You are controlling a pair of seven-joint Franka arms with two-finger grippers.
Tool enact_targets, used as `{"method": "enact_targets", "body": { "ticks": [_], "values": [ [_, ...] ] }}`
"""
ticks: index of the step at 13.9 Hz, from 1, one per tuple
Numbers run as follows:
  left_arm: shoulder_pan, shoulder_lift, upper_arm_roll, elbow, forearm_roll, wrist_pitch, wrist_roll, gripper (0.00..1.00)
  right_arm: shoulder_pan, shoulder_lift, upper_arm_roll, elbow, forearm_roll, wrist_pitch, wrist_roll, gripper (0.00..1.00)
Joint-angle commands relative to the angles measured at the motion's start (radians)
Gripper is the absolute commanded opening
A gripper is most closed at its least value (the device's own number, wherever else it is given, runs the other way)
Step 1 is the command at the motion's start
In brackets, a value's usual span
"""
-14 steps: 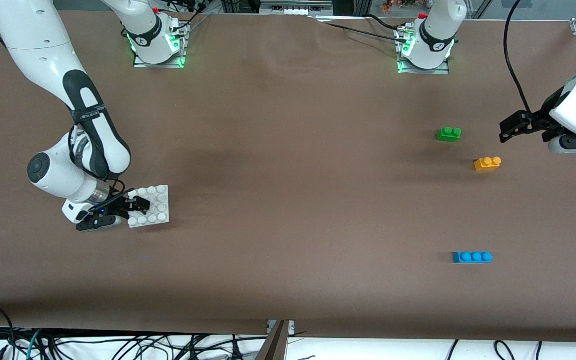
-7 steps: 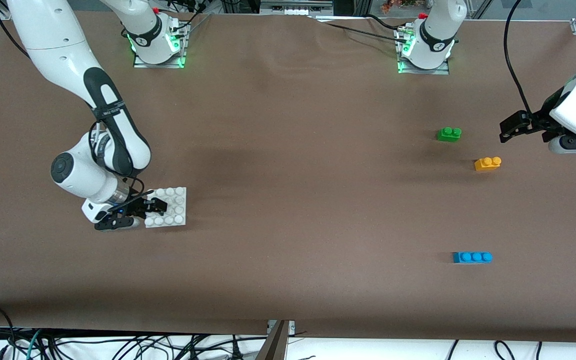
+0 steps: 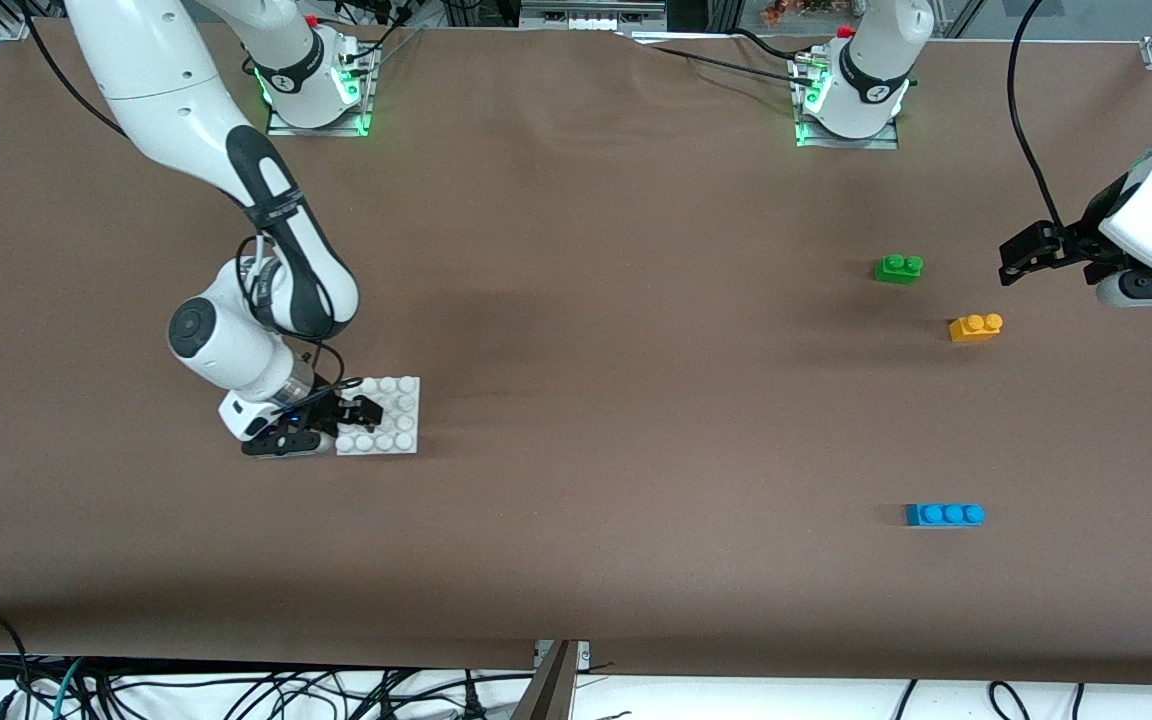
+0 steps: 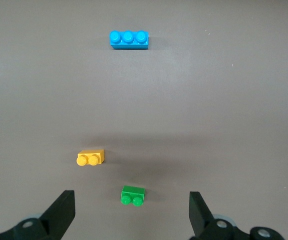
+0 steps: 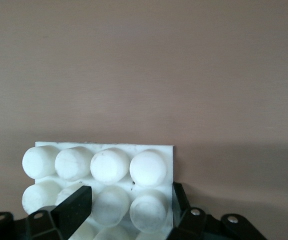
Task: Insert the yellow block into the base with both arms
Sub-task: 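Slide the white base plate toward the table middle with the right gripper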
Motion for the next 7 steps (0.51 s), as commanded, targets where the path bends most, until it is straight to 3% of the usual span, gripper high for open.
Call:
{"method": "enact_targets", "body": {
  "ticks": [1, 7],
  "values": [
    [-0.008, 0.008, 0.009, 0.023, -0.014, -0.016, 0.001, 1.0, 0.064, 0.043, -0.003, 0.042, 0.018, 0.039, 0.067, 0.48],
    [-0.008, 0.008, 0.009, 0.023, -0.015, -0.016, 0.001, 1.0, 0.177, 0.063, -0.003, 0.059, 0.018, 0.083, 0.196, 0.48]
  ]
}}
